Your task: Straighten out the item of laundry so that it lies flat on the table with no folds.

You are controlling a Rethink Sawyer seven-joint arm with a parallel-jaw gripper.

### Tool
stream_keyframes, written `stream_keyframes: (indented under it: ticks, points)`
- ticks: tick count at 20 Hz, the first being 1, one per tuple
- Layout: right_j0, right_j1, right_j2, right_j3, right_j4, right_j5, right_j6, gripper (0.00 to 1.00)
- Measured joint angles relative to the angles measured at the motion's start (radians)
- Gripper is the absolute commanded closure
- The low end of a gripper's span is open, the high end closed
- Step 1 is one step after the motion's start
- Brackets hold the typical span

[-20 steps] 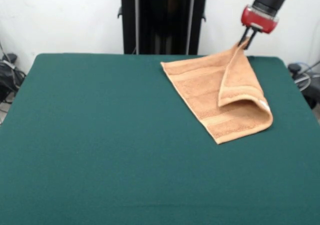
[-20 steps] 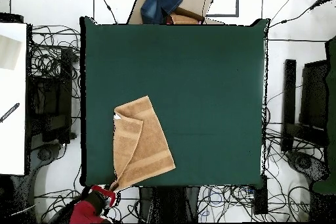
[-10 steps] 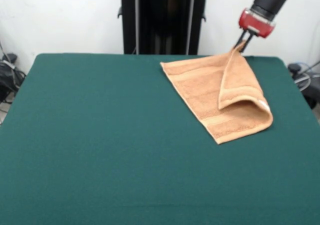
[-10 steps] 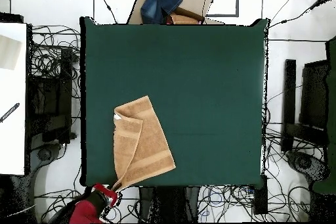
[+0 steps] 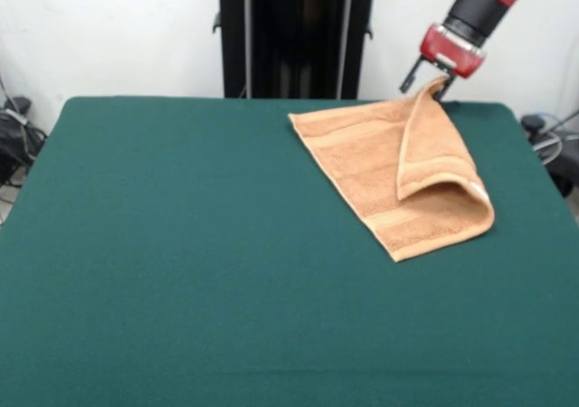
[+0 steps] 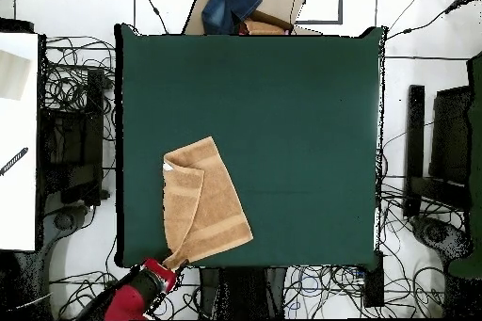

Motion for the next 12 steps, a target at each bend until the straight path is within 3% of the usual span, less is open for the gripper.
stream_keyframes:
  ticks: [4, 12]
  points:
    - [0.008, 0.018, -0.006, -0.001, 0.012, -0.015, 0.000, 0.00]
    - [-0.154, -0.020, -0.006, -0.005, -0.236, -0.014, 0.000, 0.00]
